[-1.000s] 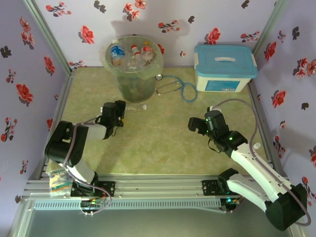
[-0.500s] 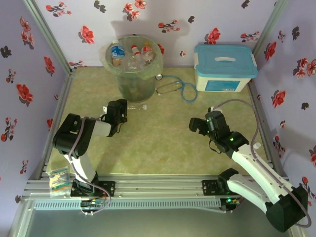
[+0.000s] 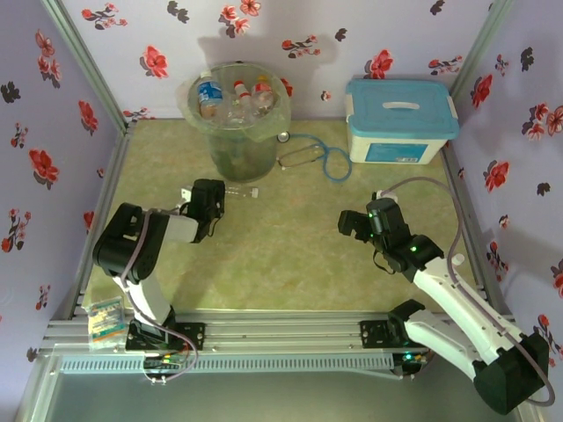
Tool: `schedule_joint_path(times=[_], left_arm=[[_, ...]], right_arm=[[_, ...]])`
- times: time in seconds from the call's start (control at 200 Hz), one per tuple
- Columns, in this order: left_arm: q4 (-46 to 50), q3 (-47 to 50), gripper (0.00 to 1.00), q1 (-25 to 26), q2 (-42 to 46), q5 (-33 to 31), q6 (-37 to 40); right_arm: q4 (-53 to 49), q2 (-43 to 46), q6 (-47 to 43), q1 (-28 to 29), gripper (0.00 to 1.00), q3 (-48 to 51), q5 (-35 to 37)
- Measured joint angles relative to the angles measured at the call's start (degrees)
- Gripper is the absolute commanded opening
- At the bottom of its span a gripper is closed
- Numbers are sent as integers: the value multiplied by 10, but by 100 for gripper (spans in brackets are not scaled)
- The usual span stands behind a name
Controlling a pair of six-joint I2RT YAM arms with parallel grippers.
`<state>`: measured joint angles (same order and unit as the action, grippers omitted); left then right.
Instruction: Put the plastic bottles in the bin
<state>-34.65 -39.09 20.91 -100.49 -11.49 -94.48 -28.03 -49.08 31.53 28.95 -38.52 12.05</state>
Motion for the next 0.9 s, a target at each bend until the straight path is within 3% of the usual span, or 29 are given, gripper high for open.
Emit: schedule_joint_path(times=[0.255,0.51,0.67,0.9], left_arm=[[46,0,47,1,77,-15,56],[148,-14,49,3,271,-40,154],[257,-127,51,3,348,-44,257],[353,-340,52,3,315,-13,408]], right_arm=[[0,-2,0,0,99,0,0],[0,-17,0,-1,99,0,5],[2,-40,0,-1,99,0,6],[3,-66,-4,-1,99,-1,4]])
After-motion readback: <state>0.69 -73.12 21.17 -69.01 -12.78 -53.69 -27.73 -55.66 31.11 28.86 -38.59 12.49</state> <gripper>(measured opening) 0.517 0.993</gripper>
